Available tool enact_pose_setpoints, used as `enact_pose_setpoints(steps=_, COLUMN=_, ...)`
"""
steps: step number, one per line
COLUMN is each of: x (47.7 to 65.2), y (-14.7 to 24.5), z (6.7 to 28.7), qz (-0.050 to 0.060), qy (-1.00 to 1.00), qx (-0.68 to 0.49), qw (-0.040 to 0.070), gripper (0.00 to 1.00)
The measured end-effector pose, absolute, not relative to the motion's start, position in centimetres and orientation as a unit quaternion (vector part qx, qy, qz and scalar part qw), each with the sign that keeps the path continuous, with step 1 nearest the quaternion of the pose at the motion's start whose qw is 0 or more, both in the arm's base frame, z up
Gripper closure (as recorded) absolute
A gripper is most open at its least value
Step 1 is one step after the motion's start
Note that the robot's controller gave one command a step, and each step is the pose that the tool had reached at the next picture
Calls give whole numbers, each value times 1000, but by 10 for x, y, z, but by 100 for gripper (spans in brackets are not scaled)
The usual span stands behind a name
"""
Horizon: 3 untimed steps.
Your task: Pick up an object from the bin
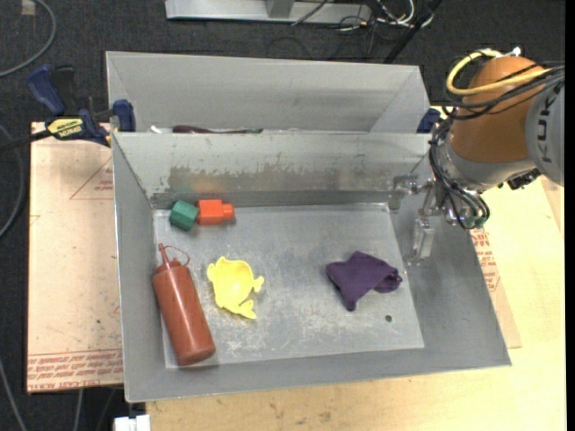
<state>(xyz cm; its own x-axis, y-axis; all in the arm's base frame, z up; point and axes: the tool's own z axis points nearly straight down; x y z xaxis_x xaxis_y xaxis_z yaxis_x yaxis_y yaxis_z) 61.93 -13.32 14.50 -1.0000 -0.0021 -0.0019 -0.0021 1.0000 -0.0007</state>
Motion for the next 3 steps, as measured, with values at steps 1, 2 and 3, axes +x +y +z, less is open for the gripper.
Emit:
enact_pose_setpoints(steps=1, x=565, y=-111, z=100, qz=-1, qy=1000, qx=-8, qw=4, gripper=0)
enact_pose_setpoints(steps=2, x=531, y=-95, z=70, qz=-1, qy=1000, qx=-15, qw=2, gripper=100)
enact_pose_setpoints(steps=3, x=531, y=-95, z=70, qz=-1, qy=1000, qx=-15, qw=2, gripper=100)
